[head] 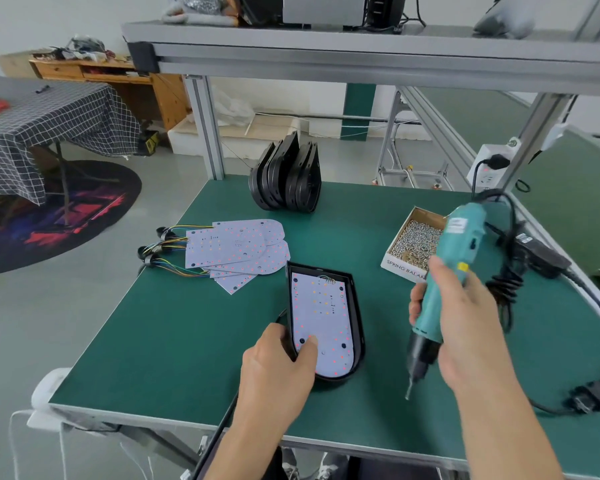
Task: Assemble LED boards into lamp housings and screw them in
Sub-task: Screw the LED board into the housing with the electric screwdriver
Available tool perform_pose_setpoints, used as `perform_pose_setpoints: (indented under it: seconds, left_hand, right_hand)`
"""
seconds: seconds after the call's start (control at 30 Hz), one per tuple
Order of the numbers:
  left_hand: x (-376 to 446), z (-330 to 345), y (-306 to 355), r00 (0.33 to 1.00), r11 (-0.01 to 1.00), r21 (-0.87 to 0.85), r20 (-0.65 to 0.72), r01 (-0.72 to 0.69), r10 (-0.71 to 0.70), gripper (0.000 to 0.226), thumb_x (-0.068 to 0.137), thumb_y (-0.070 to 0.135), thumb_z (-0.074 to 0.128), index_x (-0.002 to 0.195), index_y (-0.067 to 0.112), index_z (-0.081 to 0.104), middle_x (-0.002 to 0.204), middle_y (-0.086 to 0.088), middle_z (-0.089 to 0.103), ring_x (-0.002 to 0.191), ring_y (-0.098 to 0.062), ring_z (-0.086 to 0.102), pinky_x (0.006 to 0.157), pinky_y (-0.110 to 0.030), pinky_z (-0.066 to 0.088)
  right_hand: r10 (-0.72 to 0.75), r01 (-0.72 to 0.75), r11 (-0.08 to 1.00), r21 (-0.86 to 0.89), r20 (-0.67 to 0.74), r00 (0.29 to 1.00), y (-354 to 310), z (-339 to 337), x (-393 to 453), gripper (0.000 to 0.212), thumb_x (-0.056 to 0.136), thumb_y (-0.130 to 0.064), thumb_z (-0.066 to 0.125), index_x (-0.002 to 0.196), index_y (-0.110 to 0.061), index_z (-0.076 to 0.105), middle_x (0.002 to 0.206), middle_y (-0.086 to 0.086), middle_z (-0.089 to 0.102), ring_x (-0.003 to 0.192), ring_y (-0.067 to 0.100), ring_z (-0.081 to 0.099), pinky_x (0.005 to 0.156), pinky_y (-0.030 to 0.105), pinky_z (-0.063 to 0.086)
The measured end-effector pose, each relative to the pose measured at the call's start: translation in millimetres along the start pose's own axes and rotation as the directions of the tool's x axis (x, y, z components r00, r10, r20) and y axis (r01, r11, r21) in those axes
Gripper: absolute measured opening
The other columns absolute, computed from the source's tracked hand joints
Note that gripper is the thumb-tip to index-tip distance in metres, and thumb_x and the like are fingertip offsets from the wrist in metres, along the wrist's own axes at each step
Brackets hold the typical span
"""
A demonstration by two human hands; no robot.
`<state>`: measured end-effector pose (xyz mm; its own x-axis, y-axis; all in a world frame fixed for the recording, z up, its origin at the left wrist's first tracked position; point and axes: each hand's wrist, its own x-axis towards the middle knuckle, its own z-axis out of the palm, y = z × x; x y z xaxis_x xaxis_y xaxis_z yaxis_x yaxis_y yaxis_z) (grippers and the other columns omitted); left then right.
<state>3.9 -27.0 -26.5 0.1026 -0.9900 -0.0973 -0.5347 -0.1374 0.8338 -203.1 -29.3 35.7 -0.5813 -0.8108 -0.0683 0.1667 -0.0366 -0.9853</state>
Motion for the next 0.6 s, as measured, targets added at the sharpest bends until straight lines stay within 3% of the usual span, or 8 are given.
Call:
perform_pose_setpoints:
  seconds: [0.13, 0.23, 0.3, 0.37, 0.43, 0.5, 0.6]
  left_hand:
    - [3, -5, 2, 1.000, 1.000, 0.013, 0.000, 0.011, -0.011, 0.045, 0.087, 0.059, 0.066, 0.071, 0.018, 0.060, 0.055, 0.005, 0.060, 0.063, -0.022, 0.065, 0.065, -0.040, 0.055]
    - [5, -9, 5, 0.997, 0.997, 0.070, -0.062, -0.042, 0.046, 0.041, 0.086, 0.060, 0.066, 0.072, 0.023, 0.058, 0.054, 0.013, 0.059, 0.060, -0.007, 0.056, 0.056, -0.027, 0.041]
    - [7, -12, 6, 0.986, 0.988, 0.126, -0.131, -0.092, 0.108, 0.037, 0.087, 0.062, 0.064, 0.076, 0.027, 0.058, 0.064, 0.008, 0.060, 0.067, -0.006, 0.056, 0.059, -0.025, 0.038]
    - [10, -16, 6, 0.977, 0.973, 0.196, -0.149, -0.123, 0.153, 0.037, 0.086, 0.064, 0.063, 0.086, 0.027, 0.063, 0.086, 0.010, 0.056, 0.083, -0.011, 0.057, 0.073, -0.031, 0.044]
    - [15, -18, 5, 0.983, 0.952, 0.282, -0.099, -0.121, 0.154, 0.041, 0.087, 0.063, 0.063, 0.095, 0.023, 0.066, 0.101, 0.007, 0.051, 0.098, -0.022, 0.054, 0.088, -0.036, 0.046]
    - [18, -20, 7, 0.992, 0.929, 0.356, -0.028, -0.103, 0.121, 0.044, 0.089, 0.063, 0.061, 0.094, 0.019, 0.064, 0.101, 0.004, 0.049, 0.101, -0.025, 0.050, 0.091, -0.036, 0.045]
    - [21, -21, 12, 0.995, 0.904, 0.415, 0.054, -0.100, 0.085, 0.044, 0.095, 0.055, 0.056, 0.083, 0.013, 0.057, 0.091, 0.000, 0.044, 0.094, -0.030, 0.051, 0.088, -0.038, 0.046]
  right_hand:
    - [0.101, -0.041, 0.895, -0.445, 0.114, 0.988, 13, -25, -2, 0.020, 0.101, -0.040, 0.061, 0.097, -0.020, 0.064, 0.061, 0.000, 0.068, 0.047, 0.017, 0.060, 0.050, 0.032, 0.054]
    - [0.101, 0.040, 0.650, -0.759, 0.139, 0.985, 19, -28, -5, 0.023, 0.095, -0.051, 0.063, 0.091, -0.029, 0.063, 0.068, 0.000, 0.070, 0.058, 0.019, 0.069, 0.063, 0.039, 0.058]
    - [0.057, 0.087, 0.454, -0.886, 0.127, 0.990, 25, -25, -3, 0.029, 0.095, -0.055, 0.060, 0.089, -0.027, 0.056, 0.077, -0.003, 0.066, 0.073, 0.025, 0.066, 0.067, 0.039, 0.052]
    - [0.017, 0.113, 0.290, -0.950, 0.124, 0.992, 31, -20, 1, 0.027, 0.098, -0.052, 0.057, 0.096, -0.026, 0.051, 0.089, -0.001, 0.063, 0.083, 0.031, 0.060, 0.070, 0.039, 0.046]
    - [0.021, 0.122, 0.193, -0.973, 0.129, 0.991, 36, -17, 5, 0.026, 0.101, -0.044, 0.056, 0.114, -0.023, 0.051, 0.102, 0.003, 0.063, 0.091, 0.034, 0.060, 0.072, 0.038, 0.046]
    - [0.031, 0.126, 0.129, -0.984, 0.131, 0.991, 39, -15, 6, 0.036, 0.101, -0.040, 0.057, 0.131, -0.022, 0.047, 0.108, 0.005, 0.061, 0.098, 0.034, 0.061, 0.073, 0.037, 0.043]
    - [0.014, 0.120, 0.115, -0.986, 0.123, 0.992, 40, -13, 1, 0.044, 0.101, -0.038, 0.058, 0.140, -0.023, 0.042, 0.104, 0.005, 0.053, 0.101, 0.034, 0.062, 0.075, 0.038, 0.045]
